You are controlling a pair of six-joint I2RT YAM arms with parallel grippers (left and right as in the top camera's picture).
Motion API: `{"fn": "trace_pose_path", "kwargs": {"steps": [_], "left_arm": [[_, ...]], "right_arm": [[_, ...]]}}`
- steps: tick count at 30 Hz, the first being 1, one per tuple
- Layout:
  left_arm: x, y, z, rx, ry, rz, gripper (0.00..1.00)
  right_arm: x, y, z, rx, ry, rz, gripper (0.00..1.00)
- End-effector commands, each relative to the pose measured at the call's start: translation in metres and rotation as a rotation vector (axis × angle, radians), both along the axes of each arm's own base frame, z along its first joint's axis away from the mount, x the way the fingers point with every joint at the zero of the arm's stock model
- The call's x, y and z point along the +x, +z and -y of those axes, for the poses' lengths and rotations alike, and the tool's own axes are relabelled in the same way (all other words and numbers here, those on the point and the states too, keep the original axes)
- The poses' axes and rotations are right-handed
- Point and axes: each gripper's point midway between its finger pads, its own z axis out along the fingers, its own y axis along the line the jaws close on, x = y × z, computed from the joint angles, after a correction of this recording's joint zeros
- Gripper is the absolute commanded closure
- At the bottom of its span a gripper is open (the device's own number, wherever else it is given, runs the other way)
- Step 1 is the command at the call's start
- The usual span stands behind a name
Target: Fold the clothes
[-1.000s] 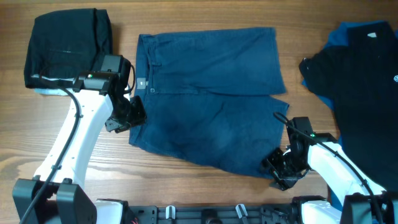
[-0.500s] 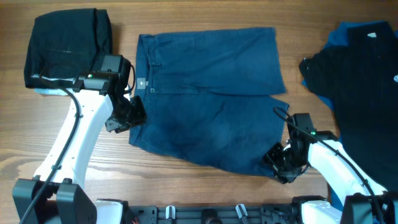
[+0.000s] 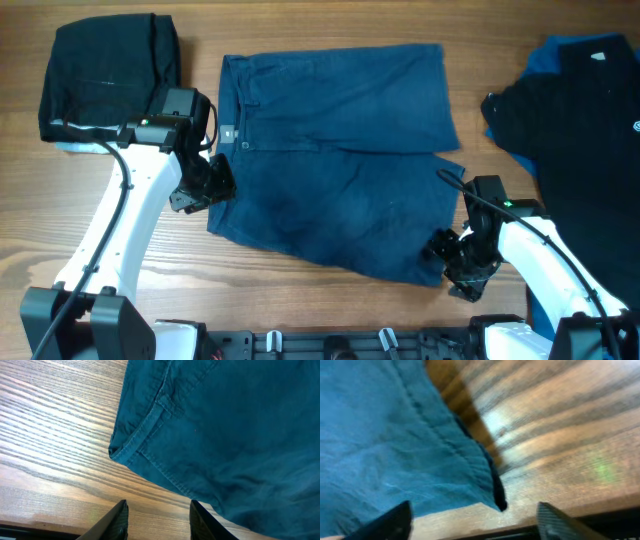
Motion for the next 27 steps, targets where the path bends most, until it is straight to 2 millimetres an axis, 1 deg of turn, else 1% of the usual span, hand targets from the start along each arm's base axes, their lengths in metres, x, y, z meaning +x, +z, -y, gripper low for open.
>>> {"fn": "trace_pose_path", "kwargs": {"steps": [1, 4, 5, 7, 11, 14, 16, 17, 19, 20, 23, 27], "left_arm": [[-0.001, -0.003, 0.003, -0.014, -0.005, -0.006, 0.6], [-0.001, -0.002, 0.004, -0.017, -0.006, -0.007, 0.6], [-0.001, -0.002, 0.004, -0.017, -0.006, -0.007, 0.61], [-0.001, -0.002, 0.004, -0.017, -0.006, -0.007, 0.6], [-0.001, -0.002, 0.004, -0.017, -0.006, -0.006, 0.61], [-0.001, -0.002, 0.004, -0.017, -0.006, -0.005, 0.6], [0.0, -0.002, 0.004, -0.018, -0.006, -0.004, 0.61], [0.0, -0.002, 0.004, -0.018, -0.006, -0.004, 0.6], [0.0, -0.002, 0.004, -0.018, -0.006, -0.004, 0.61], [0.0, -0.002, 0.004, -0.018, -0.006, -0.004, 0.6], [0.0, -0.002, 0.004, -0.018, -0.005, -0.004, 0.6], [0.0, -0.002, 0.004, -0.018, -0.005, -0.003, 0.6]], "right_arm": [[0.01, -0.006, -0.003, 0.023, 0.001, 0.055, 0.05], [0.023, -0.009, -0.004, 0.024, 0.005, 0.115, 0.03], [0.024, -0.009, -0.004, 0.024, 0.005, 0.119, 0.03], [0.021, -0.011, -0.003, 0.023, 0.004, 0.108, 0.03], [0.005, -0.021, -0.003, 0.02, -0.023, 0.063, 0.03], [0.005, -0.024, -0.005, 0.033, -0.026, 0.073, 0.04], [0.006, -0.025, -0.005, 0.032, -0.032, 0.076, 0.07], [0.007, -0.025, -0.005, 0.032, -0.032, 0.08, 0.12], [0.009, -0.025, -0.005, 0.032, -0.031, 0.089, 0.26], [0.01, -0.025, -0.005, 0.032, -0.031, 0.091, 0.27], [0.01, -0.025, -0.004, 0.028, -0.018, 0.098, 0.27], [0.006, -0.028, 0.0, 0.001, -0.015, 0.074, 0.27]]}}
